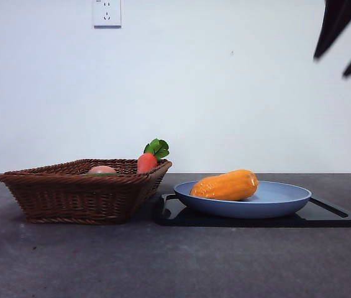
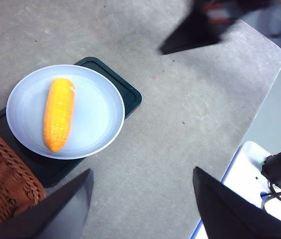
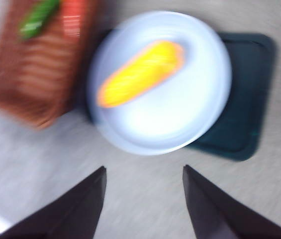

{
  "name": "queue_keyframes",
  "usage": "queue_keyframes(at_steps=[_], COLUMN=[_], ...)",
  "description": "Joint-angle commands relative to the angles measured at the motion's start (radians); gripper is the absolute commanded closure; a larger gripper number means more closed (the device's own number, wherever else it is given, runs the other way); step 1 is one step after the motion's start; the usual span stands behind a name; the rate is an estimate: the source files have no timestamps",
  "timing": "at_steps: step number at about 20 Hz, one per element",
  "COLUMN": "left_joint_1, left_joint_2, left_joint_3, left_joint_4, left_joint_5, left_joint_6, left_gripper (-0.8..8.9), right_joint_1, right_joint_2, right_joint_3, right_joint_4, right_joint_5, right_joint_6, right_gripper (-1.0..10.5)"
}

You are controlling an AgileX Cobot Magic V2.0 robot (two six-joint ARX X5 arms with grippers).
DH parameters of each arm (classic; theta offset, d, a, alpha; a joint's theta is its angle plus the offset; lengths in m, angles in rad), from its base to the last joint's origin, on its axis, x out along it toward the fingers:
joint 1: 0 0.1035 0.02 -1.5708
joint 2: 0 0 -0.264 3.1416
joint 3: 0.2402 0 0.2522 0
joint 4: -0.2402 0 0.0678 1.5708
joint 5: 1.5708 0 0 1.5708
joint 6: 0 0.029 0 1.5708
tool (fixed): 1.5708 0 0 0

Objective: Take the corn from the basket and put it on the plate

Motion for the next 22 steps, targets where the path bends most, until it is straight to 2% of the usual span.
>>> queue_keyframes(at_steps=[1,4,7,9,13,17,22], left_joint_1=[-0.006,-0.006,-0.006,-0.006,-0.006,-0.006,-0.006], left_joint_2=[0.004,0.004,0.004,0.004,0.004,0.004,0.004], left_joint_3=[0.014,0.014,0.014,0.014,0.014,0.014,0.014], left_joint_4=[0.007,0.005,-0.010,-0.015,-0.020,-0.021,-0.016], left_joint_5=[0.000,0.000,0.000,0.000,0.000,0.000,0.000], left_joint_6=[0.006,0.006,0.007,0.008,0.010,0.024,0.024], left_gripper=[4.89,5.05,5.94,6.55,8.10,8.10,8.10], right_joint_1=[0.042,0.116,0.167,0.177,0.178,0.177,0.177], right_joint_2=[-0.098,-0.248,-0.378,-0.460,-0.617,-0.707,-0.723], right_joint_3=[0.017,0.014,-0.014,-0.051,-0.184,-0.313,-0.343], right_joint_4=[-0.055,-0.165,-0.217,-0.227,-0.227,-0.226,-0.225], right_joint_5=[0.024,0.111,0.126,0.128,0.115,0.056,0.067], right_joint_6=[-0.015,-0.015,0.004,0.036,0.047,0.064,0.067], right_gripper=[7.1,7.1,7.1,7.8,9.3,9.4,9.4])
